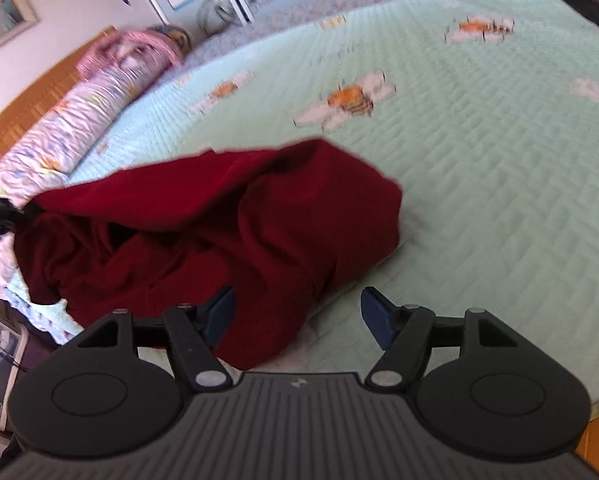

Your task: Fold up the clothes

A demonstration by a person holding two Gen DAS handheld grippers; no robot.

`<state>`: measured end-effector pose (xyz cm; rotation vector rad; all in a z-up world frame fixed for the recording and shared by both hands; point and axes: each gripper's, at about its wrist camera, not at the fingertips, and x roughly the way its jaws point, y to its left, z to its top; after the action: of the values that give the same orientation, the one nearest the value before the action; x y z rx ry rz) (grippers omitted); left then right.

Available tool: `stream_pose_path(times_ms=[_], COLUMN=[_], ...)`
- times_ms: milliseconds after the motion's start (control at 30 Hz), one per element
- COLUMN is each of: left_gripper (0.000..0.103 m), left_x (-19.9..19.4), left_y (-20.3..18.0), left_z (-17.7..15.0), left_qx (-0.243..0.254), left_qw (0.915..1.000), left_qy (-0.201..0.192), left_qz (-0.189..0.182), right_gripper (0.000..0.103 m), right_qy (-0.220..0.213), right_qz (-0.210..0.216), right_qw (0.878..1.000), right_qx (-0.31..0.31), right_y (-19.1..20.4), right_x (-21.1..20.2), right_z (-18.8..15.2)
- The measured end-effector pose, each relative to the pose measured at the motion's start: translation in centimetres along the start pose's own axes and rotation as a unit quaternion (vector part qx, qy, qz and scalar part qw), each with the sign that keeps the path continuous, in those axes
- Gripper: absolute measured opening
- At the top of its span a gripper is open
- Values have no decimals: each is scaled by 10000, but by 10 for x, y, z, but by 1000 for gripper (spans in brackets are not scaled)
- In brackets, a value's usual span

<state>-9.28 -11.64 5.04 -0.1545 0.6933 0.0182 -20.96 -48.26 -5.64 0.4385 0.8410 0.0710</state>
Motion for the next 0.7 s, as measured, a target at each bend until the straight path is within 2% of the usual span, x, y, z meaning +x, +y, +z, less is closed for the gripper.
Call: stream_pose_path(times_ms=[100,167,200,233,300,400,500,567,633,700], left_gripper=[5,6,6,6,6,6,7,12,43,53], left_x=[0,3,4,5,6,6,8,10,15,17], left_y=[-1,0,0,0,-4,-15,-27,-34,-39,-40], left_z=[-1,-3,-4,-5,-7,-10,-13,-15,-18,-20], left_qx=[66,63,64,65,177,435,593,680,741,760], left_qw=[10000,9999,9999,9998,9995,9987,9978,9971,9958,9944], left_qy=[22,102,146,191,254,267,296,344,512,678], left_qz=[12,51,58,59,53,74,33,60,143,267], right_gripper=[70,69,65,59,29,10,10,10,18,38], right_qy=[142,130,145,149,118,-3,-109,-135,85,271], right_qz=[245,202,116,56,-31,-41,-36,-42,13,38], right_qw=[9995,9992,9991,9988,9984,9990,9993,9990,9989,9993], right_qx=[-122,-310,-393,-461,-560,-436,-354,-419,-459,-259], right_y=[14,24,28,31,34,27,20,19,20,17], right_x=[19,31,36,40,43,39,32,29,31,30], right_z=[0,1,1,2,2,2,2,3,3,4])
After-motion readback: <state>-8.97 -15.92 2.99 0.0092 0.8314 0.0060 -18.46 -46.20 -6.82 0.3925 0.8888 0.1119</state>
